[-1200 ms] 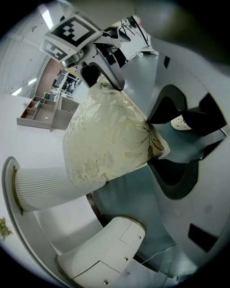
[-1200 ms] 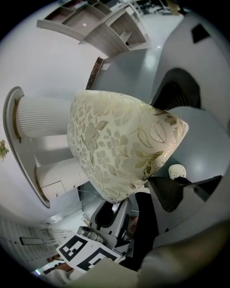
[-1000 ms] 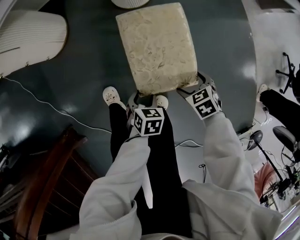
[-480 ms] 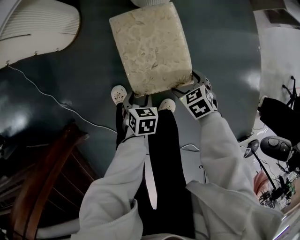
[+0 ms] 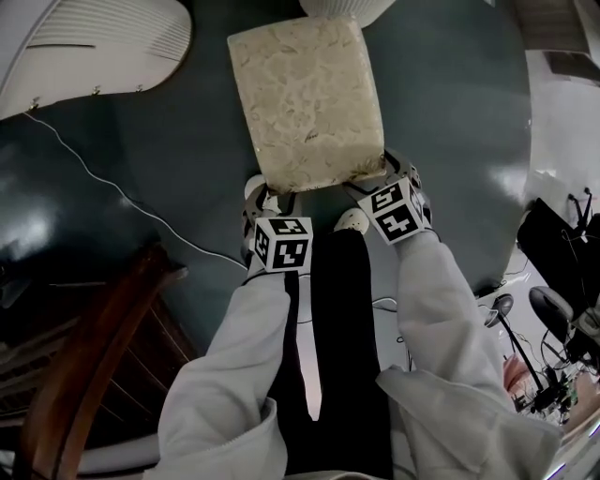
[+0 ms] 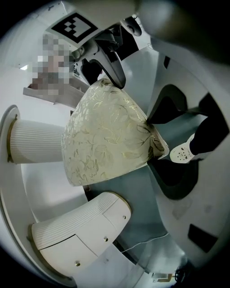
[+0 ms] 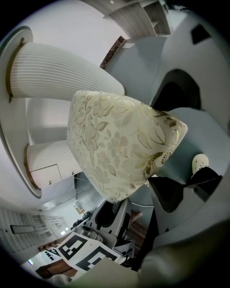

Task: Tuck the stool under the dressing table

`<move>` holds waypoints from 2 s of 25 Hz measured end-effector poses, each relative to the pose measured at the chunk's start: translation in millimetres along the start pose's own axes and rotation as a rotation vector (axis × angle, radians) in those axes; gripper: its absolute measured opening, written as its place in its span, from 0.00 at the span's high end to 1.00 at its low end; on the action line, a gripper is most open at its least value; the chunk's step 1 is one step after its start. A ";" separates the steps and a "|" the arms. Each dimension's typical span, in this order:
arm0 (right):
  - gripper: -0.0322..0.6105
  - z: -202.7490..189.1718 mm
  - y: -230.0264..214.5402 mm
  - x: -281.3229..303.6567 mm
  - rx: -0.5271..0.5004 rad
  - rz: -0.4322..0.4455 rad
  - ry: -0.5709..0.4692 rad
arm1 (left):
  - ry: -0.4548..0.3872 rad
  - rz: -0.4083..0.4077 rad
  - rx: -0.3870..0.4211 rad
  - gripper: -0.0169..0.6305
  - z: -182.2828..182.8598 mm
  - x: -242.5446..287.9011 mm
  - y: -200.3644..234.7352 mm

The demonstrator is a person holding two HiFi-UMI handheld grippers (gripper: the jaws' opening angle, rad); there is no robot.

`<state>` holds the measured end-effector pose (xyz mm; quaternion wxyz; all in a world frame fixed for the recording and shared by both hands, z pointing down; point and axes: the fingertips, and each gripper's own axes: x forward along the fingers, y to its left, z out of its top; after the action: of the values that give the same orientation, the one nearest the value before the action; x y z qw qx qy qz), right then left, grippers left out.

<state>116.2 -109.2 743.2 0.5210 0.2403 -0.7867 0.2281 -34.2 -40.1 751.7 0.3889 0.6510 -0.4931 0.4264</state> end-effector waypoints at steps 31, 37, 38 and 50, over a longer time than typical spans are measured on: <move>0.17 135.0 23.8 57.5 0.040 -0.004 -0.009 | -0.038 -0.022 0.054 0.59 47.7 6.6 146.8; 0.17 158.6 17.6 63.1 0.036 -0.009 -0.024 | -0.053 -0.019 0.053 0.59 63.6 8.1 164.5; 0.17 161.8 16.7 64.3 0.038 -0.008 -0.027 | -0.054 -0.021 0.055 0.59 65.8 8.5 167.1; 0.17 191.5 -8.4 73.9 0.041 -0.011 -0.053 | -0.101 -0.023 0.082 0.59 99.0 18.9 183.6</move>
<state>-39.8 -242.7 745.2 0.4960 0.2612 -0.7941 0.2348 -193.0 -176.5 752.1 0.3415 0.6927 -0.4866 0.4083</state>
